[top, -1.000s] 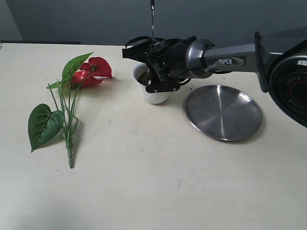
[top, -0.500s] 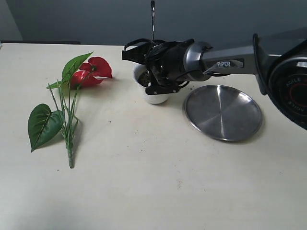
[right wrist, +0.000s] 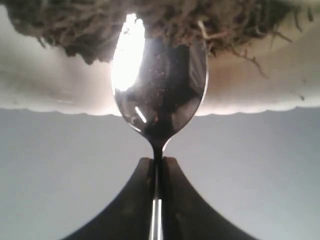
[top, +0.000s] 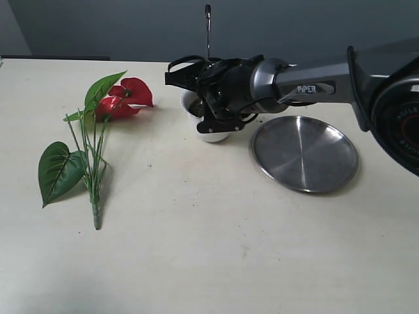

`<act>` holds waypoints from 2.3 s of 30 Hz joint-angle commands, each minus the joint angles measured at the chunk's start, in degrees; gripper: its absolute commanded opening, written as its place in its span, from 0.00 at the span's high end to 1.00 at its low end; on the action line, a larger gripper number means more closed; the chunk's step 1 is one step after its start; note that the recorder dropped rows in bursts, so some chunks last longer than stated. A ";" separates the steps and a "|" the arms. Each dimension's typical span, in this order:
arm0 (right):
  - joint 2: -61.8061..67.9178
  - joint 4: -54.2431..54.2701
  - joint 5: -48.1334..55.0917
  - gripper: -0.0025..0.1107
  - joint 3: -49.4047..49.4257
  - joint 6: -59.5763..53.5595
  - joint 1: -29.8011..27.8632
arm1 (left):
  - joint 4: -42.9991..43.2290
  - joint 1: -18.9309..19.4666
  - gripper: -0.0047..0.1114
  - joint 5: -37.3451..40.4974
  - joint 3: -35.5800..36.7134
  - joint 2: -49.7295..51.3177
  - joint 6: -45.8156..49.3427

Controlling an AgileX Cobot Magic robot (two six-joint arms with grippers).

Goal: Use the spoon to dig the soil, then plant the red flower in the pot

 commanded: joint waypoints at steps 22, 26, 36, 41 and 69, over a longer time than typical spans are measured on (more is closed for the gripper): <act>-3.48 2.76 3.46 0.98 0.22 -1.68 0.85 | 0.17 -0.27 0.96 -0.53 0.28 -0.28 -0.13; -3.87 1.27 3.54 0.98 0.22 -0.32 0.85 | 0.17 -0.27 0.96 -0.53 0.28 -0.28 -0.13; -3.87 -2.96 7.53 0.98 0.22 21.26 0.75 | 0.17 -0.27 0.96 -0.53 0.28 -0.28 -0.13; -3.87 -1.98 12.48 0.98 0.22 24.36 0.75 | 0.17 -0.27 0.96 -0.53 0.28 -0.28 -0.13; -4.10 12.76 19.62 0.98 0.22 52.26 0.75 | 0.17 -0.27 0.96 -0.53 0.28 -0.28 -0.13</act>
